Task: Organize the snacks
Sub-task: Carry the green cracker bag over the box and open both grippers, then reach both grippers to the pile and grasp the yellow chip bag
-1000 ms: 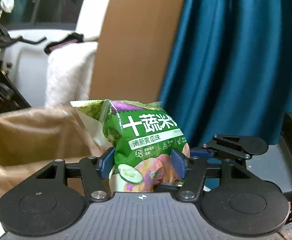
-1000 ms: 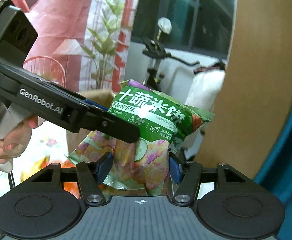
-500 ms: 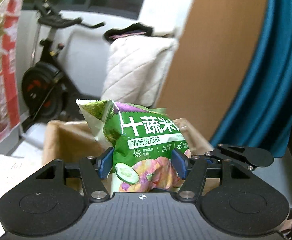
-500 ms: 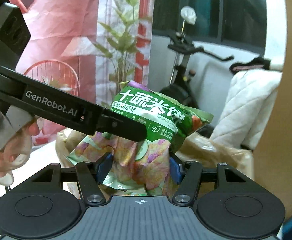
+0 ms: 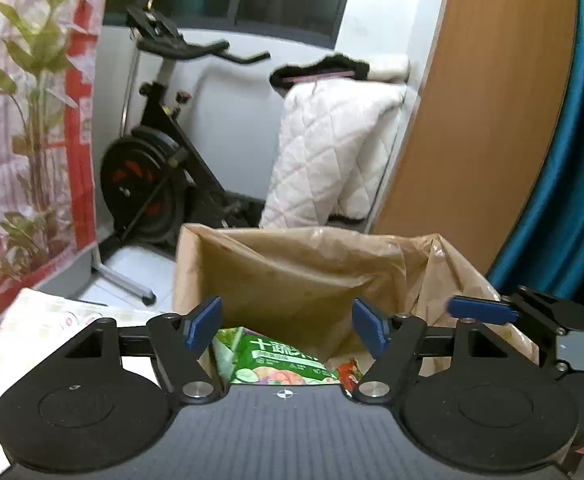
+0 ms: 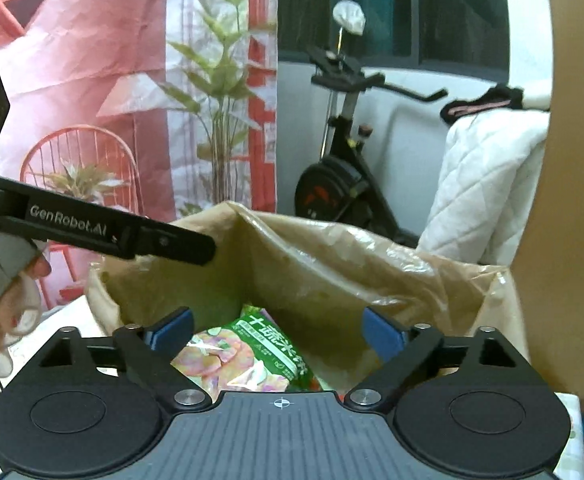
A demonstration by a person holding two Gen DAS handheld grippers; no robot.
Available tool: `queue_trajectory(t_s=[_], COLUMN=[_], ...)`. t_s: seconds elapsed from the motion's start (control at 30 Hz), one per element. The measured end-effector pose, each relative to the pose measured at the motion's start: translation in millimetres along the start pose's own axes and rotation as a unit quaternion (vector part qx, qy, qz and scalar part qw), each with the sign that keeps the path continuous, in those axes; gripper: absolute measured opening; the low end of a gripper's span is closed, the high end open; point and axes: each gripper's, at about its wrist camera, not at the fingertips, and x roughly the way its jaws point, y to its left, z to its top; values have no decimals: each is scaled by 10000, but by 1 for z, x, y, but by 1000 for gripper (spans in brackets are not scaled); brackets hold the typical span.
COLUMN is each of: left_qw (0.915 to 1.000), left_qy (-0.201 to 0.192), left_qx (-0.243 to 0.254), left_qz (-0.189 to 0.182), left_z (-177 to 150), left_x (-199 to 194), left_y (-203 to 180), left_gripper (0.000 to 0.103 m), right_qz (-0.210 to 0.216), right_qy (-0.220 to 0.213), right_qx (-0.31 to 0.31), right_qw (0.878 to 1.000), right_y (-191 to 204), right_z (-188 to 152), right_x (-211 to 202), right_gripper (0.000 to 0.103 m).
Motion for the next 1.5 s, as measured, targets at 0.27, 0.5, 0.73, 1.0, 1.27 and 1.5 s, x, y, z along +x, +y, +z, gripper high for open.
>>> queue_trajectory(t_s=[0.27, 0.5, 0.73, 1.0, 1.27, 1.5], left_qw=[9975, 9926, 9912, 9924, 9943, 9922], left_qy=[-482, -799, -762, -513, -23, 323], left_qx=[245, 453, 372, 186, -260, -354], left_qz=[454, 790, 1015, 1107, 1035, 1147], left_z=[-19, -48, -79, -109, -151, -188], left_x=[-51, -89, -113, -129, -135, -153], left_y=[-18, -27, -18, 1, 18, 31], left_gripper=[90, 93, 93, 93, 92, 90], right_qz=[-285, -272, -447, -194, 350, 1077], right_qy=[-418, -739, -932, -296, 301, 652], right_qx=[293, 824, 1022, 951, 419, 34], right_qw=[9983, 9935, 9894, 9948, 9981, 9920], right_y=[10, 17, 29, 56, 99, 135], right_z=[-22, -52, -86, -119, -142, -144], right_x=[-35, -56, -71, -61, -46, -36], right_gripper=[102, 103, 103, 103, 97, 84])
